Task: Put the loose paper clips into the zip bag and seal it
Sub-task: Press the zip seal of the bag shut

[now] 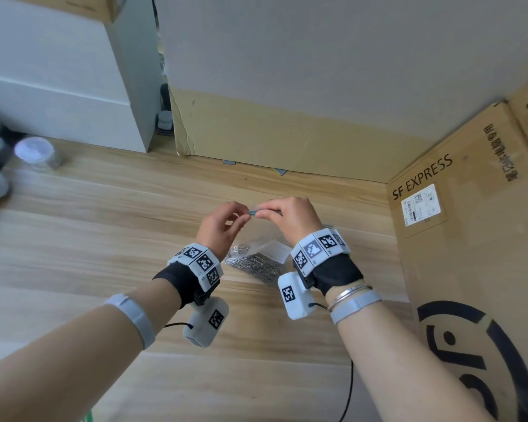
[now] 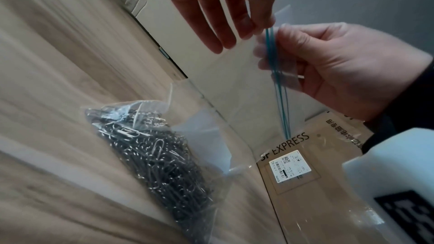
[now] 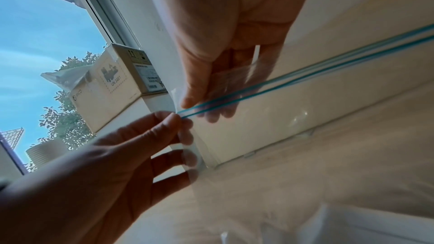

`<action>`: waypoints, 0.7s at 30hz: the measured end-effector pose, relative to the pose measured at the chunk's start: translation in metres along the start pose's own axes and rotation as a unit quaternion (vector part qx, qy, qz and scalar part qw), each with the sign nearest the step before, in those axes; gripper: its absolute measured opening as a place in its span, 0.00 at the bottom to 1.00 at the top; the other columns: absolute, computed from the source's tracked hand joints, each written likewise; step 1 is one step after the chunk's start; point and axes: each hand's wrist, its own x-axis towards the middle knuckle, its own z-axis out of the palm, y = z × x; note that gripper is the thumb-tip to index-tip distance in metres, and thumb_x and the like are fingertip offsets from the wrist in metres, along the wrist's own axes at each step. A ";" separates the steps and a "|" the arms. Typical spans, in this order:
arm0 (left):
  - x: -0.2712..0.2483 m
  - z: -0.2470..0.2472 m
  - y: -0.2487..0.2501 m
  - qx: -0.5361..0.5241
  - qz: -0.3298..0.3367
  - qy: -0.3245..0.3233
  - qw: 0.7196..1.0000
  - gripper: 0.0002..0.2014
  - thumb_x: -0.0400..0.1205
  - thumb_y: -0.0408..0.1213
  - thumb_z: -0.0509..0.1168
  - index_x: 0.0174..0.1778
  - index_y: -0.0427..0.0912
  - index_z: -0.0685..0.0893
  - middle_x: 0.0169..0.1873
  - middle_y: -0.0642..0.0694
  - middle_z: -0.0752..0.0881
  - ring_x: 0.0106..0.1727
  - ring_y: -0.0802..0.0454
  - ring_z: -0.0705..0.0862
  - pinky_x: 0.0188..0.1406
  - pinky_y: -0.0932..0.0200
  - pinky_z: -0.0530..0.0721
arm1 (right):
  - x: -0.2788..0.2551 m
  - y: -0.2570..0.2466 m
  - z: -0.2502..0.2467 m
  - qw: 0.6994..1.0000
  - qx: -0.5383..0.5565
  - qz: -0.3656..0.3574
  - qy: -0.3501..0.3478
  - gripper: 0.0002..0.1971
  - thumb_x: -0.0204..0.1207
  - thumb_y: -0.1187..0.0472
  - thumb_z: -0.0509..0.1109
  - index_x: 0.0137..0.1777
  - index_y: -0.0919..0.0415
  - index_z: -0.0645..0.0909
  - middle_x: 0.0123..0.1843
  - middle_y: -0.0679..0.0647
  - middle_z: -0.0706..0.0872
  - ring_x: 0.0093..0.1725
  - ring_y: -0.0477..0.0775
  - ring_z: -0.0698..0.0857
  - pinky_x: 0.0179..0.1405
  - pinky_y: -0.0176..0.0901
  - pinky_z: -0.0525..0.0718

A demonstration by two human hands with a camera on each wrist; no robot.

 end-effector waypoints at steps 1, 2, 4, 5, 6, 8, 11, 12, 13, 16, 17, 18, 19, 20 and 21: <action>0.001 0.000 -0.001 0.002 0.004 0.002 1.000 0.01 0.77 0.32 0.66 0.41 0.38 0.81 0.32 0.57 0.79 0.32 0.62 0.79 0.38 0.57 0.82 | 0.000 0.000 0.001 1.000 0.001 -0.003 0.002 0.11 0.72 0.55 0.72 0.52 0.55 0.88 0.52 0.52 0.91 0.53 0.50 0.87 0.59 0.43 0.81; 0.001 0.000 -0.002 0.004 0.008 0.004 1.000 0.02 0.77 0.32 0.66 0.41 0.37 0.82 0.31 0.57 0.79 0.32 0.62 0.79 0.38 0.54 0.83 | -0.001 0.000 0.001 1.000 0.001 -0.005 0.006 0.11 0.72 0.55 0.72 0.52 0.55 0.88 0.52 0.52 0.91 0.53 0.50 0.87 0.59 0.42 0.81; 0.001 0.000 -0.002 0.005 0.015 0.007 1.000 0.03 0.76 0.32 0.67 0.41 0.36 0.82 0.31 0.55 0.79 0.34 0.55 0.80 0.39 0.49 0.84 | -0.001 0.000 0.002 1.000 -0.002 -0.009 0.016 0.10 0.71 0.56 0.72 0.51 0.56 0.88 0.51 0.53 0.91 0.52 0.50 0.88 0.57 0.41 0.82; 0.001 -0.001 -0.003 0.009 0.019 0.010 1.000 0.03 0.76 0.32 0.67 0.41 0.35 0.83 0.31 0.53 0.80 0.35 0.53 0.80 0.40 0.47 0.84 | -0.001 0.000 0.003 1.000 -0.002 -0.012 0.021 0.10 0.71 0.57 0.73 0.50 0.56 0.88 0.50 0.53 0.91 0.51 0.50 0.88 0.56 0.41 0.82; 0.002 -0.001 -0.003 0.015 0.024 0.013 0.999 0.04 0.75 0.32 0.67 0.41 0.35 0.83 0.31 0.52 0.80 0.35 0.52 0.80 0.40 0.47 0.85 | -0.001 0.001 0.005 1.000 -0.002 -0.012 0.025 0.09 0.71 0.57 0.73 0.50 0.56 0.89 0.49 0.53 0.92 0.50 0.50 0.88 0.56 0.42 0.83; 0.002 -0.002 -0.005 0.027 0.035 0.021 0.999 0.04 0.75 0.32 0.68 0.40 0.35 0.83 0.33 0.49 0.81 0.35 0.57 0.80 0.39 0.45 0.85 | 0.000 0.002 0.007 1.000 -0.003 -0.012 0.028 0.09 0.70 0.57 0.74 0.48 0.56 0.89 0.48 0.53 0.92 0.49 0.50 0.89 0.55 0.43 0.83; 0.004 -0.002 -0.007 0.038 0.051 0.032 0.997 0.04 0.74 0.33 0.69 0.39 0.36 0.84 0.34 0.48 0.82 0.35 0.68 0.79 0.38 0.48 0.84 | 0.000 0.004 0.009 0.999 -0.007 -0.015 0.035 0.08 0.69 0.57 0.74 0.47 0.56 0.90 0.46 0.53 0.92 0.47 0.51 0.89 0.53 0.45 0.84; 0.005 -0.002 -0.007 0.042 0.056 0.033 0.997 0.04 0.74 0.33 0.69 0.39 0.35 0.84 0.34 0.48 0.82 0.36 0.70 0.79 0.37 0.50 0.83 | 0.000 0.004 0.009 0.999 -0.008 -0.015 0.039 0.08 0.69 0.57 0.75 0.46 0.56 0.90 0.46 0.53 0.92 0.46 0.51 0.89 0.52 0.45 0.84; 0.005 -0.002 -0.006 0.046 0.061 0.034 0.997 0.04 0.74 0.33 0.69 0.39 0.35 0.84 0.34 0.48 0.82 0.37 0.71 0.79 0.37 0.53 0.82 | 0.000 0.005 0.009 0.999 -0.008 -0.015 0.043 0.08 0.69 0.57 0.75 0.46 0.56 0.90 0.45 0.53 0.92 0.46 0.51 0.89 0.51 0.45 0.84; 0.006 -0.001 -0.005 0.053 0.073 0.032 0.995 0.05 0.74 0.34 0.69 0.39 0.35 0.84 0.34 0.47 0.83 0.38 0.73 0.79 0.35 0.62 0.79 | -0.001 0.006 0.009 0.999 -0.011 -0.017 0.050 0.07 0.69 0.56 0.75 0.45 0.56 0.90 0.44 0.53 0.93 0.44 0.53 0.89 0.49 0.48 0.85; 0.005 -0.001 -0.005 0.055 0.076 0.031 0.995 0.04 0.74 0.33 0.69 0.39 0.35 0.84 0.34 0.48 0.83 0.38 0.73 0.79 0.36 0.65 0.79 | -0.001 0.006 0.008 0.998 -0.014 -0.020 0.051 0.07 0.69 0.56 0.74 0.45 0.56 0.90 0.43 0.54 0.93 0.44 0.53 0.89 0.48 0.49 0.85; 0.005 -0.001 -0.005 0.058 0.079 0.029 0.995 0.04 0.74 0.33 0.69 0.39 0.35 0.84 0.34 0.49 0.82 0.38 0.73 0.79 0.36 0.66 0.79 | -0.001 0.007 0.008 0.998 -0.018 -0.024 0.051 0.07 0.69 0.56 0.74 0.45 0.56 0.90 0.43 0.54 0.93 0.44 0.54 0.89 0.48 0.49 0.85; 0.004 -0.002 -0.005 0.061 0.082 0.028 0.994 0.04 0.74 0.33 0.68 0.38 0.36 0.84 0.33 0.49 0.82 0.38 0.73 0.79 0.36 0.67 0.79 | -0.002 0.007 0.008 0.998 -0.021 -0.031 0.052 0.07 0.69 0.56 0.74 0.45 0.56 0.90 0.43 0.54 0.93 0.44 0.54 0.89 0.47 0.49 0.85; 0.004 -0.002 -0.005 0.063 0.085 0.027 0.994 0.04 0.75 0.33 0.68 0.38 0.36 0.84 0.33 0.49 0.82 0.38 0.73 0.79 0.35 0.67 0.79 | -0.003 0.007 0.008 0.998 -0.023 -0.037 0.054 0.08 0.69 0.57 0.74 0.46 0.57 0.90 0.44 0.54 0.93 0.44 0.54 0.89 0.47 0.49 0.86; 0.004 -0.001 -0.005 0.065 0.088 0.026 0.994 0.04 0.75 0.33 0.68 0.38 0.36 0.84 0.33 0.49 0.82 0.37 0.73 0.78 0.35 0.67 0.79 | -0.003 0.007 0.009 0.997 -0.023 -0.046 0.057 0.08 0.69 0.57 0.74 0.46 0.57 0.90 0.44 0.55 0.93 0.44 0.55 0.89 0.46 0.49 0.86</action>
